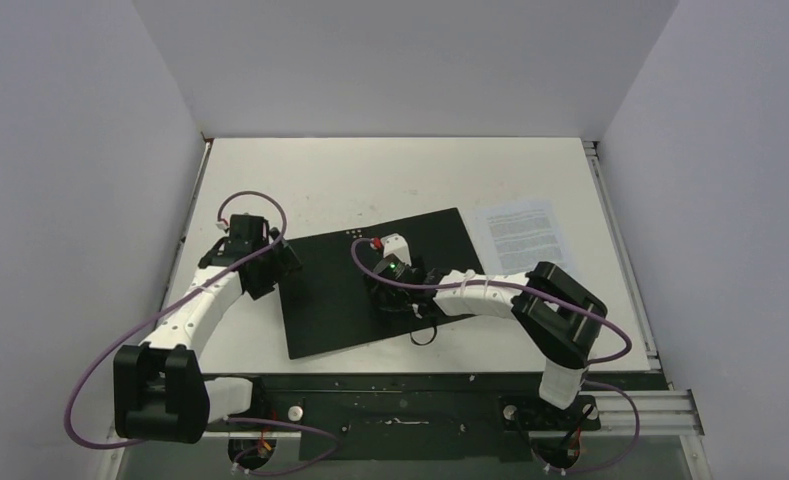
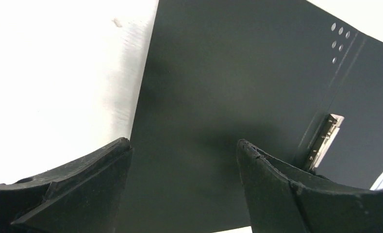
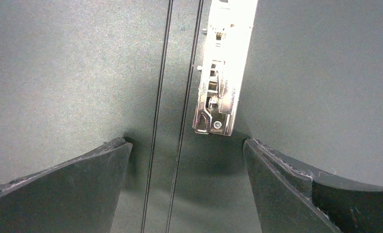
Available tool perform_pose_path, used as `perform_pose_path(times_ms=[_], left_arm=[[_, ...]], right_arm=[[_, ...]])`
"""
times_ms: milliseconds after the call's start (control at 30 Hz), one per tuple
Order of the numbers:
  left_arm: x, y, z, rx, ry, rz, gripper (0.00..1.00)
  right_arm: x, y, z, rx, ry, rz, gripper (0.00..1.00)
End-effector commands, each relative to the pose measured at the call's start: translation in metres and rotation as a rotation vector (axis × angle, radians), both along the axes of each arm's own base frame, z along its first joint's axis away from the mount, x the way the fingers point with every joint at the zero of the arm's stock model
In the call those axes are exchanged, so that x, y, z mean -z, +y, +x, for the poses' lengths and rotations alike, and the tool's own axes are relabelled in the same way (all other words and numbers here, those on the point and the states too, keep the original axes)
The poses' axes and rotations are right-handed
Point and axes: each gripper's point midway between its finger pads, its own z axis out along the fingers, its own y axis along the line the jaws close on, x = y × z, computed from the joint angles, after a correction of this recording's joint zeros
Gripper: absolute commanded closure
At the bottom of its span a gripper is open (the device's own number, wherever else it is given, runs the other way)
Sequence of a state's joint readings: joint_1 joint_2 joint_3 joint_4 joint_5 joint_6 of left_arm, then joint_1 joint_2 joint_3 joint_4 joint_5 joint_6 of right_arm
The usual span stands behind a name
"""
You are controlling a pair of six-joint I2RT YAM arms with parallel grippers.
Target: Put the files into the folder
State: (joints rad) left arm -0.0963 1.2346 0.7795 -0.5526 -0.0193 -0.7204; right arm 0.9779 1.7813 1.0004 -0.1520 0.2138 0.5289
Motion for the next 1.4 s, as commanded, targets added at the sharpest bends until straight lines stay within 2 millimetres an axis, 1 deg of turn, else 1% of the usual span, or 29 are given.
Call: perform_pose_path(times_ms=[0,133,300,400,467,700,833,1000,1200,1267,1367], left_arm=[[-0.032,0.016,0.009,-0.028,-0.071,0.086,0.22],[-0.037,0.012,0.005,-0.012,-0.088,0.116,0.18],[-0.035,-0.013,0.003,0.061,-0.090,0.100,0.16],[-0.031,-0.029,0.002,0.107,-0.083,0.079,0.15],[-0.029,-0.036,0.002,0.125,-0.086,0.063,0.15],[-0.030,-0.043,0.001,0.151,-0.095,0.050,0.15],[-0.033,-0.044,-0.001,0.162,-0.109,0.041,0.13],[-0.035,-0.053,-0.003,0.193,-0.121,-0.001,0.12],[-0.036,-0.073,-0.009,0.267,-0.125,-0.030,0.12],[-0.035,-0.081,-0.011,0.290,-0.119,-0.032,0.13],[-0.027,-0.091,-0.015,0.318,-0.107,-0.034,0.17]], right_arm=[[0.011,-0.002,-0.001,-0.006,-0.011,-0.085,0.10],[0.025,-0.008,-0.006,-0.010,-0.004,-0.148,0.10],[0.041,-0.020,-0.014,-0.016,0.023,-0.207,0.10],[0.043,-0.024,-0.016,-0.006,0.031,-0.205,0.10],[0.040,-0.021,-0.016,-0.007,0.033,-0.185,0.10],[0.013,-0.001,-0.009,-0.010,0.016,-0.098,0.10],[-0.014,0.011,0.000,-0.003,-0.018,-0.043,0.10],[-0.055,0.020,0.008,-0.005,-0.068,0.030,0.10],[-0.096,0.019,0.011,-0.007,-0.117,0.090,0.10],[-0.104,0.016,0.014,0.000,-0.131,0.103,0.10],[-0.108,0.011,0.021,0.010,-0.136,0.110,0.06]])
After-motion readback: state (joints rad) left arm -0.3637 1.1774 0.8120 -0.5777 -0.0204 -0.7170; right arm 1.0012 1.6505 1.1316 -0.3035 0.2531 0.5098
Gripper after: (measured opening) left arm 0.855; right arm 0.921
